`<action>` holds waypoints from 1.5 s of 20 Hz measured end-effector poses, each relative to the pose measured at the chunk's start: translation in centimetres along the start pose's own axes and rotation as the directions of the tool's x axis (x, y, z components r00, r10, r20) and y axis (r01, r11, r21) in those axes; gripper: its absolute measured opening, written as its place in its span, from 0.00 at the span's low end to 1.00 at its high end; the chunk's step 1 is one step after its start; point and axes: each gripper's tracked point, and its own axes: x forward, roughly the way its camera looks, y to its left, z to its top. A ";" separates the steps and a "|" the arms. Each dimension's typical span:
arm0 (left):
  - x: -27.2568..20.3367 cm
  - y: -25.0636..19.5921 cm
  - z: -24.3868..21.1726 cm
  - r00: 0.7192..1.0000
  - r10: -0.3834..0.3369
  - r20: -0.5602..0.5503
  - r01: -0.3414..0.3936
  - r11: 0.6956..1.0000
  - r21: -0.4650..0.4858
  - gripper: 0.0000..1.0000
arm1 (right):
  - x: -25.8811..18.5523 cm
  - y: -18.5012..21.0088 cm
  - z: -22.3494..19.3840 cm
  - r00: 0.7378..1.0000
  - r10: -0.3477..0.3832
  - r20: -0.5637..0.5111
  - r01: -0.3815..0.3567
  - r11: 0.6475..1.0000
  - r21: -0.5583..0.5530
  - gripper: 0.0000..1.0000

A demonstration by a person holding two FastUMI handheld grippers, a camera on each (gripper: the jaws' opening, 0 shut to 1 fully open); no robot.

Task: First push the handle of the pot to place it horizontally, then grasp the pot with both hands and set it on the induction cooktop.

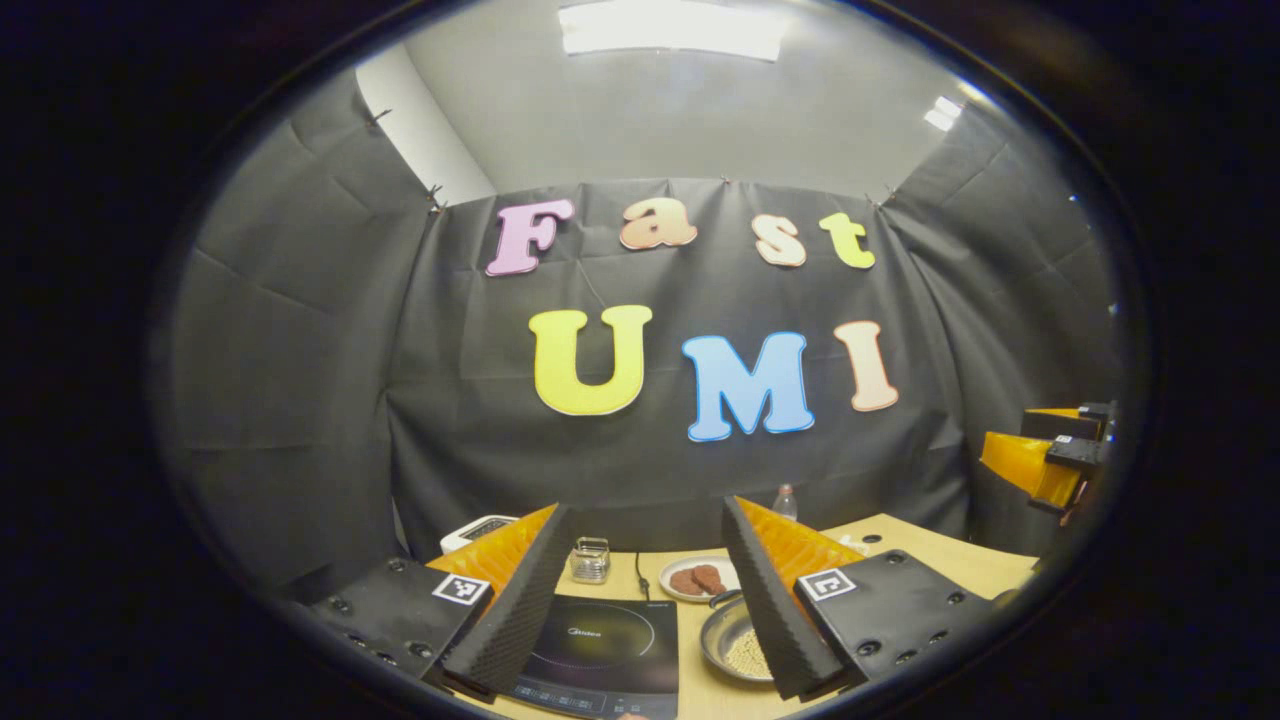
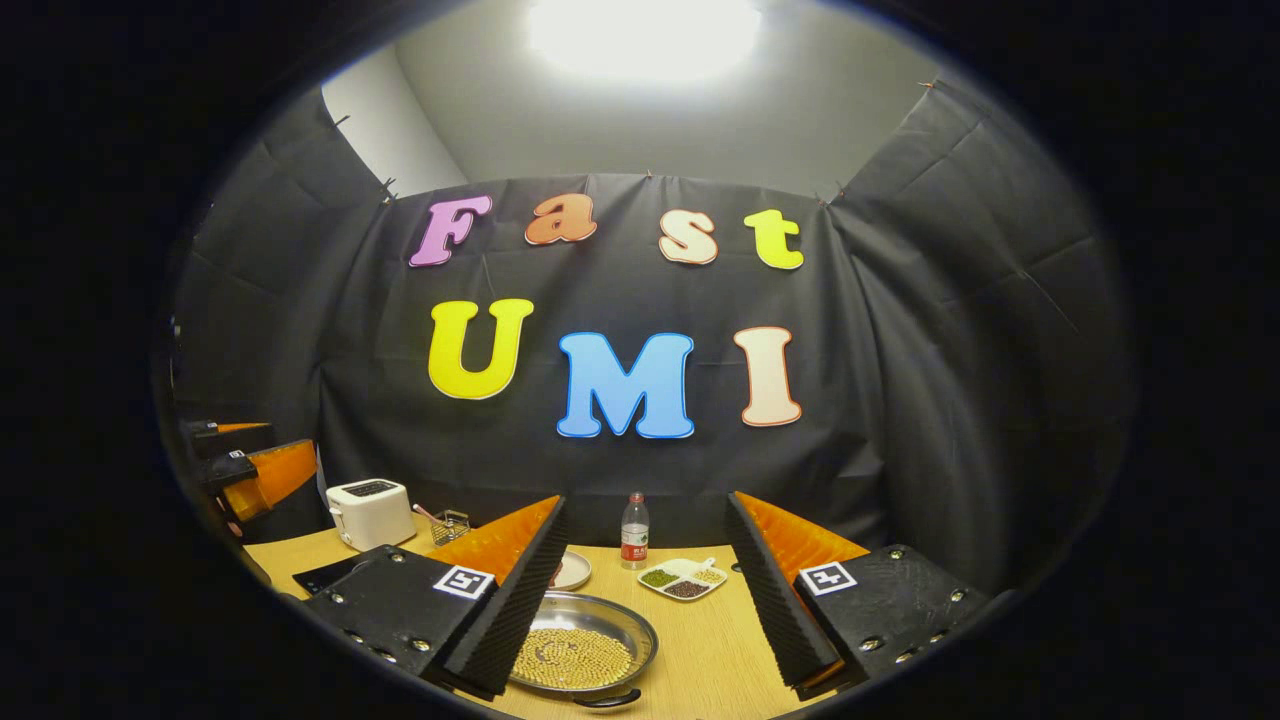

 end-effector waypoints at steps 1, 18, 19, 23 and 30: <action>0.0 0.2 0.0 1.000 0.002 0.003 -0.002 1.000 0.001 0.96 | 0.1 0.2 -0.2 1.000 -0.004 -0.006 0.004 1.000 -0.006 0.94; -0.4 7.1 -1.1 1.000 0.000 0.005 0.000 1.000 -0.011 0.94 | -1.4 9.8 -10.8 0.909 0.228 -0.348 -0.253 0.967 -0.027 0.01; -0.3 7.3 -1.3 1.000 0.007 0.005 -0.007 1.000 -0.007 0.99 | -1.7 10.0 -12.0 0.891 0.246 -0.382 -0.276 0.961 -0.026 0.01; -0.3 7.5 -2.0 0.999 0.045 -0.012 -0.045 0.999 0.005 0.94 | -3.4 10.6 -16.7 0.794 0.331 -0.509 -0.390 0.921 -0.009 0.01; 0.3 6.0 -3.7 0.992 0.108 -0.062 -0.107 0.994 0.015 0.94 | -5.6 10.3 -24.2 0.596 0.424 -0.682 -0.531 0.845 0.061 0.01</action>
